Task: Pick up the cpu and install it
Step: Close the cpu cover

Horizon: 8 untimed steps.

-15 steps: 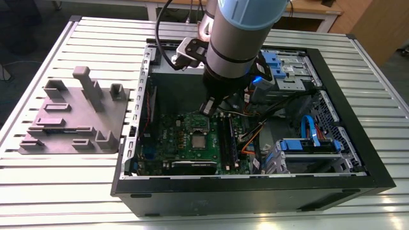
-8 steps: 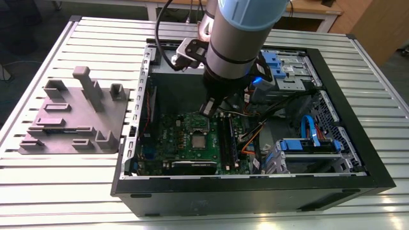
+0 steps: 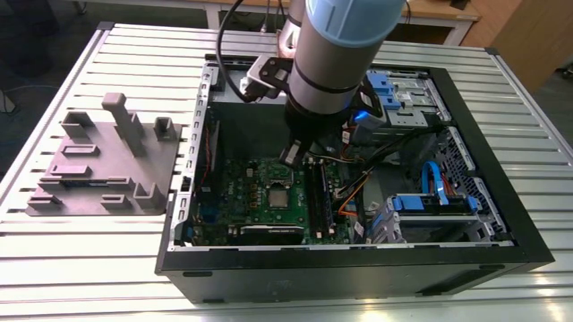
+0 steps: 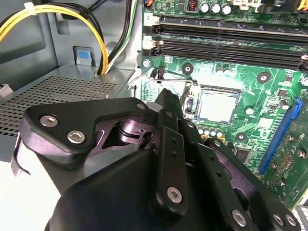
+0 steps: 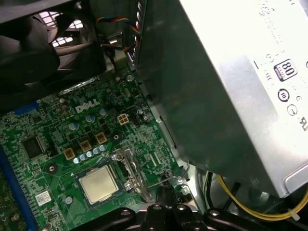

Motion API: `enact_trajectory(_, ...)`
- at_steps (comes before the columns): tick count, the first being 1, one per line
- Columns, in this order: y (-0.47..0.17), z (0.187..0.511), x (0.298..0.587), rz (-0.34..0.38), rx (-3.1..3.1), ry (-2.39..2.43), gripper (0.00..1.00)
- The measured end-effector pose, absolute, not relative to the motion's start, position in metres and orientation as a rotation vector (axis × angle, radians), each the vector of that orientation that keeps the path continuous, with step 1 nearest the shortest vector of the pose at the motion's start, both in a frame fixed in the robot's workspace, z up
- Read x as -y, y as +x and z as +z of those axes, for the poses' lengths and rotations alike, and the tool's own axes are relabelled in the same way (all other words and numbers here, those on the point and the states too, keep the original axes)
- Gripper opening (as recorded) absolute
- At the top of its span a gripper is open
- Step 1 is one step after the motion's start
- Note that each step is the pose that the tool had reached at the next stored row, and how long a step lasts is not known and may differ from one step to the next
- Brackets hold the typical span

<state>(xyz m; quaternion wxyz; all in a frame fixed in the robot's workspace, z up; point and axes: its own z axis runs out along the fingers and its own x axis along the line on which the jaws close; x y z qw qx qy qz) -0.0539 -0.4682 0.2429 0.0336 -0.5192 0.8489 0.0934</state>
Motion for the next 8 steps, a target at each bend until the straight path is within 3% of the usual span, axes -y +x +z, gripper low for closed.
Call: enact_trajectory(8,-0.054,0.2429,0.4723,0.287,-2.611,-1.597,0.1)
